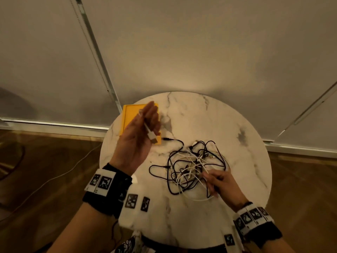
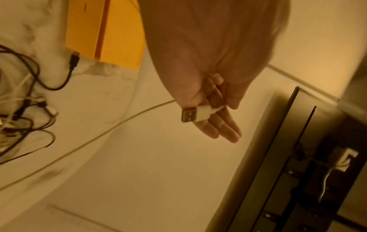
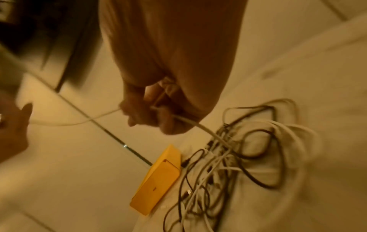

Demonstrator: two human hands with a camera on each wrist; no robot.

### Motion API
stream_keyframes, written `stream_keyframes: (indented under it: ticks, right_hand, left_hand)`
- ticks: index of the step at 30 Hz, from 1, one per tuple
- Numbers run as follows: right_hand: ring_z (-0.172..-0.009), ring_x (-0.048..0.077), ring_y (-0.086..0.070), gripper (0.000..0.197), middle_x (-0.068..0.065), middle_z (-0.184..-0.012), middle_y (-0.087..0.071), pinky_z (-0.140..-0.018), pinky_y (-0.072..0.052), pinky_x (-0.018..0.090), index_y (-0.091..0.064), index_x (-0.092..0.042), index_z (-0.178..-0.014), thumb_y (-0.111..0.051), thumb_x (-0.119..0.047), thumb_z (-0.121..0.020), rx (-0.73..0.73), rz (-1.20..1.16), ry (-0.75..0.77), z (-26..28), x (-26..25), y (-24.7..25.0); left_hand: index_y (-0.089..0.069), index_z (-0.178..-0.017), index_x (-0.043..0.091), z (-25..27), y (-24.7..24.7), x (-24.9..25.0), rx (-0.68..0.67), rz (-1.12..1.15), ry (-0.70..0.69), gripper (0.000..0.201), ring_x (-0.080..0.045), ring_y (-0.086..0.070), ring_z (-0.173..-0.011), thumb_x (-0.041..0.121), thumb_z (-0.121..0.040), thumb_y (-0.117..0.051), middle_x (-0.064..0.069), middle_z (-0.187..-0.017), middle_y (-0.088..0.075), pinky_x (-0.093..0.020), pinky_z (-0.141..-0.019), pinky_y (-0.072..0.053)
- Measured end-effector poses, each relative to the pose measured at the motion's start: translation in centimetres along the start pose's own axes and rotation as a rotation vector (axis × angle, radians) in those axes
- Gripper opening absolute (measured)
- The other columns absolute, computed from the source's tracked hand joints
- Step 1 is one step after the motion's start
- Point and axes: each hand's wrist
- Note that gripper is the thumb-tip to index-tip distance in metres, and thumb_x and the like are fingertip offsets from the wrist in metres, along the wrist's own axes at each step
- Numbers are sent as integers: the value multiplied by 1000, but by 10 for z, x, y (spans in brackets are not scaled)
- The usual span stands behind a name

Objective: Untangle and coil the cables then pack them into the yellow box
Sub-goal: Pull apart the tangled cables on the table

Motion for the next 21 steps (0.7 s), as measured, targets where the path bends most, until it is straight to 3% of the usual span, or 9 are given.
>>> stream_keyframes:
  ticks: [3,6,8,10,13,16,18,21]
  right_hand:
    - [-44,10,-28,20,1,-48,-34,-45,-27,20,-77,-9,-87,-63,-22,-89,29,27,-43,10,9,-2]
    - [-48,9,-31,21,-8,-51,-43,-47,-25,21,-79,-17,-90,-63,-30,-87,-175,226,-14,12,-3,-15]
    - [-51,7,-36,24,-5,-53,-50,-50,-29,21,-79,-16,-91,-63,-34,-87,-239,347,33,10,-16,-17]
    - [-55,7,-44,21,4,-57,-58,-54,-35,23,-79,-18,-89,-64,-33,-88,-197,370,74,9,-29,-4]
    - [-58,-5,-54,15,-6,-61,-68,-60,-40,13,-79,-14,-86,-64,-19,-90,-73,378,94,11,-43,25]
    - [-58,-5,-59,12,-10,-67,-72,-59,-40,8,-78,-8,-88,-67,-11,-87,-99,411,71,15,-49,41]
    - [-60,-4,-61,10,-9,-70,-74,-61,-45,9,-78,-12,-85,-68,-15,-84,-100,384,100,11,-60,42]
    - [-68,-4,-66,11,-14,-75,-75,-65,-47,8,-75,-20,-82,-66,-13,-82,57,311,221,-3,-88,46]
  left_hand:
    - [-62,-116,8,-7,7,5,56,-140,-63,32,-11,-70,-92,18,-94,-41,-3,-105,-73,-24,-79,-56]
    - [-54,-124,11,-18,14,-22,12,-488,-94,30,-20,-68,-103,7,-95,-44,-6,-114,-70,-29,-90,-53]
    - [-55,-122,5,-31,22,-40,-5,-852,-169,27,-18,-69,-98,-1,-98,-46,-1,-115,-69,-28,-86,-54]
    - [-57,-111,-9,-41,42,-49,-16,-1131,-169,19,-14,-71,-81,0,-99,-46,4,-102,-71,-31,-77,-56]
    - [-49,-95,-12,-47,69,-46,-74,-1306,-105,17,-24,-68,-71,3,-101,-41,-17,-91,-67,-40,-74,-56]
    - [-53,-90,-6,-40,74,-53,-69,-1414,11,22,-11,-64,-65,4,-102,-38,-11,-80,-63,-27,-72,-53]
    - [-54,-80,5,-30,69,-59,-76,-1438,148,24,-12,-59,-60,7,-100,-40,-9,-71,-57,-31,-69,-50]
    - [-58,-108,6,-8,55,-60,-289,-1404,340,20,-16,-61,-64,3,-100,-40,-3,-72,-60,-31,-63,-50]
Point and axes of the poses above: each hand's wrist, its own z-axis away from the middle knuckle, its own y-axis out of the back of the hand, x = y × z
